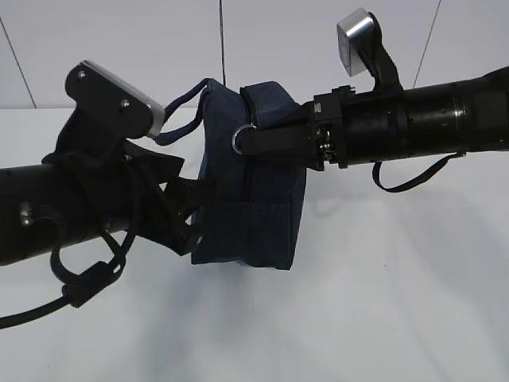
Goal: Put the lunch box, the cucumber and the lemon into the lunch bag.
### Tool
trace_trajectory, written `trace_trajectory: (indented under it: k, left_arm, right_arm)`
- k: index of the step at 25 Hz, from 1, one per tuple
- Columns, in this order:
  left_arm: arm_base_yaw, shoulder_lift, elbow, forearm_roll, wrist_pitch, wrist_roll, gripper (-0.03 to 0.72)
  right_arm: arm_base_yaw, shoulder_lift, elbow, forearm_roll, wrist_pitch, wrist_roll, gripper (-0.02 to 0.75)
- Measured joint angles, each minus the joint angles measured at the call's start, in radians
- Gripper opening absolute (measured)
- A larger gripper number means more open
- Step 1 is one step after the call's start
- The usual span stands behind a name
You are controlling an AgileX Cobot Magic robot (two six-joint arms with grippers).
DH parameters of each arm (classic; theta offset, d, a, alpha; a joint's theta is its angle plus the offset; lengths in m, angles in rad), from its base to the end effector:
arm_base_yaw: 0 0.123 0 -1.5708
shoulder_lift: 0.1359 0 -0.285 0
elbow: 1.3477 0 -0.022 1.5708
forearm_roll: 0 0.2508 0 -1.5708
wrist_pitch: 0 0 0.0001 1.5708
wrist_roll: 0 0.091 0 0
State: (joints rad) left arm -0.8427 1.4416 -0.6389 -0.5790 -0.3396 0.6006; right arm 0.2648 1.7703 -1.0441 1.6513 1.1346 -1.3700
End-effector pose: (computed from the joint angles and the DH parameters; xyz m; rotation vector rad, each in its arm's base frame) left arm 0.2033 -0.2032 0.2229 0.7561 1.8583 -0.3284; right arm 0.3095 0.1692 0.2427 -0.6311 1.9805 1.5429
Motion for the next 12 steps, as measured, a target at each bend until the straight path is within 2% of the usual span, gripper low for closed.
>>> trace_trajectory:
  k: [3,7,12]
  left_arm:
    - [0.0,0.001,0.0,0.026,-0.062,-0.038,0.349]
    - [0.0,0.009,0.0,0.126,-0.082,-0.129,0.335]
    - [0.0,0.053,0.0,0.156,-0.084,-0.172,0.33]
  right_arm:
    - [0.0,0.0,0.0,0.0,0.0,0.0,0.007]
    - [0.0,0.0,0.0,0.0,0.0,0.0,0.007]
    - [0.0,0.0,0.0,0.0,0.001,0.0,0.007]
